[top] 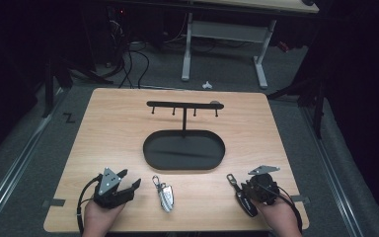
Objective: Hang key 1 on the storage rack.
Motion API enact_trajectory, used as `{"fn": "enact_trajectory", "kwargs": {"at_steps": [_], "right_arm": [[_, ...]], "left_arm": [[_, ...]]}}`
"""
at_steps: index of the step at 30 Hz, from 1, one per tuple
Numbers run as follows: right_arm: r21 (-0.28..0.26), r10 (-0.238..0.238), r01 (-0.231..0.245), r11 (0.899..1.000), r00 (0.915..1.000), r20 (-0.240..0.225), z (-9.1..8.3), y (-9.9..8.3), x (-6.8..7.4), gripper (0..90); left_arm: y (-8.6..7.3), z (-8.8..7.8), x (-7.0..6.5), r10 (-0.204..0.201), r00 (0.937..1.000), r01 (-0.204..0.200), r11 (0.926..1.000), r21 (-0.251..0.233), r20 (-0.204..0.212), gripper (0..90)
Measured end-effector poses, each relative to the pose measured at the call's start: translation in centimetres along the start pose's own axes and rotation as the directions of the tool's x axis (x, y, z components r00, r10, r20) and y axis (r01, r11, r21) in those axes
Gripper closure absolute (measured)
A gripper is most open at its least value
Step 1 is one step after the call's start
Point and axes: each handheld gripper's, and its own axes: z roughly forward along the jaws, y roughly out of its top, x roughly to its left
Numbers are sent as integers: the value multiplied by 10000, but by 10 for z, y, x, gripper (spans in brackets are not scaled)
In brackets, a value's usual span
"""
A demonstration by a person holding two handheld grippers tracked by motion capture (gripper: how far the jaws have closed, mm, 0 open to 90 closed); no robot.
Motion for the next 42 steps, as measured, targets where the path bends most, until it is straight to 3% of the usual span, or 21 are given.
{"fn": "enact_trajectory", "kwargs": {"at_steps": [8,12,22,26,30,33,38,42], "right_arm": [[1235,-474,466,9913,9989,34,0,20,1,660],[1981,-761,748,9773,9971,-9,-2,31,0,626],[2919,-1143,1104,9501,9934,-37,-4,41,2,573],[3301,-1251,1227,9359,9920,-142,-1,46,4,539],[3589,-1198,1240,9251,9922,-340,3,53,8,500],[3982,-1340,1452,9057,9894,-559,10,57,14,467],[4171,-1081,1327,8991,9907,-821,20,62,15,491],[4420,-585,854,8930,9955,-742,28,66,14,541]], "left_arm": [[-3,0,-2,137,9998,-139,9998,115,143,388],[-3,2,-4,178,9996,-183,9996,222,205,383],[-2,3,-8,468,9985,-476,9985,264,285,379],[-2,3,-7,377,9990,-382,9991,194,257,373],[-2,2,-5,349,9990,-354,9992,177,268,372],[-2,2,-5,320,9990,-325,9993,165,300,372],[-1,4,-6,389,9986,-398,9989,243,354,370],[-2,4,-5,435,9985,-444,9986,292,319,370]]}}
